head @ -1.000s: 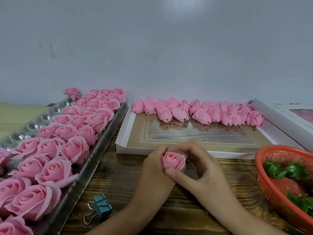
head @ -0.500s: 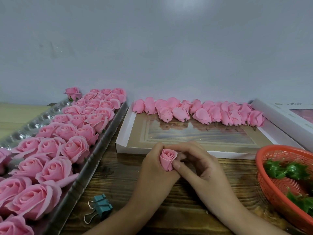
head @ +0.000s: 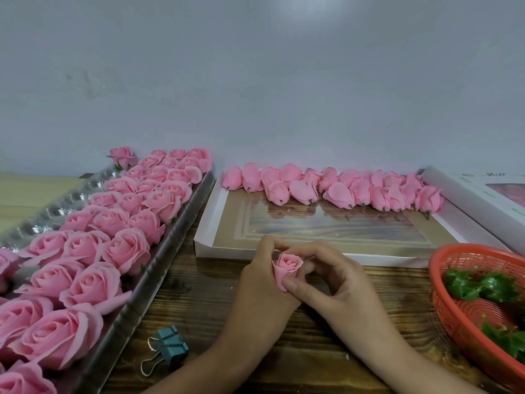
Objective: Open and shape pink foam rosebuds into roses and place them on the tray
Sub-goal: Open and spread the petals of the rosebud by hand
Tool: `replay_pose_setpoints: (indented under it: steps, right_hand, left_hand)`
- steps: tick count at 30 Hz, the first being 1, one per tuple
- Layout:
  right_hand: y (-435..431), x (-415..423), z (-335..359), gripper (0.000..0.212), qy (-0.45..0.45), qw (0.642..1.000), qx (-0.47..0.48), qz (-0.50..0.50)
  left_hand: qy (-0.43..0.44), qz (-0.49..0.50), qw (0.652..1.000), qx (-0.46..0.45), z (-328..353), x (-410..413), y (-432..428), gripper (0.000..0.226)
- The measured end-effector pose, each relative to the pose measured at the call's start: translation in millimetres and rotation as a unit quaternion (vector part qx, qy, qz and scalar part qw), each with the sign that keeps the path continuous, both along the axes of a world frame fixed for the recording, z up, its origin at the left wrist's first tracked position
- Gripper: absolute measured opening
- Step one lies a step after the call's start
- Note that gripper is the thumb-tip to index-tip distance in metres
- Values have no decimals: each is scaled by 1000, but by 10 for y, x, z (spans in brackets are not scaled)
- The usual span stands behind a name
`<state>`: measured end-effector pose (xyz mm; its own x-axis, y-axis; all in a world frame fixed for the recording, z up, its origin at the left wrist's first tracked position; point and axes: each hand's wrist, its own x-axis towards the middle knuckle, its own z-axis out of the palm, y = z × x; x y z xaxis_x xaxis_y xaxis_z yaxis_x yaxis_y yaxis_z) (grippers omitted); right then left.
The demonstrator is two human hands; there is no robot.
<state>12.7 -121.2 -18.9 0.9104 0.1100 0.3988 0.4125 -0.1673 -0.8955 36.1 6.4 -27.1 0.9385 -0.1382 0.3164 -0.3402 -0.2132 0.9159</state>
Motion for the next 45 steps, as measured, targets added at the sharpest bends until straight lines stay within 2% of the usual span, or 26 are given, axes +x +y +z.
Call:
replay_pose_setpoints:
  steps: [7, 15, 20, 24, 27, 30, 35, 41, 45]
  right_hand:
    - [13, -2, 1, 12, -6, 999, -53, -1]
    - [10, 13, -3, 13, -7, 998, -41, 38]
    - [21, 0, -8, 18, 4, 1000, -14, 27]
    - [37, -1, 11, 24, -34, 998, -51, -5]
    - [32, 6, 17, 15, -52, 996, -70, -12]
    - [31, -2, 16, 11, -47, 997, -53, -4]
    - [20, 16, 22, 12, 13, 999, 24, 17]
    - [35, -9, 8, 24, 0, 1000, -10, -11]
    - [38, -8, 28, 18, -51, 996, -64, -35]
  left_hand:
    - [8, -2, 1000, 10, 0, 3, 2, 23]
    - [5, -17, 1000, -1, 46, -8, 23, 22]
    - [-8, -5, 1000, 16, 6, 7, 17, 25]
    - [-20, -7, 999, 32, -17, 19, -5, 26]
    - [-13, -7, 1000, 26, -19, 22, -6, 29]
    - [-14, -9, 1000, 23, -7, 15, -1, 29]
    - [-6, -39, 999, -1, 20, -2, 23, 31]
    - [1, -24, 1000, 7, -49, 13, -10, 38]
    - [-6, -14, 999, 29, -53, 9, -31, 42]
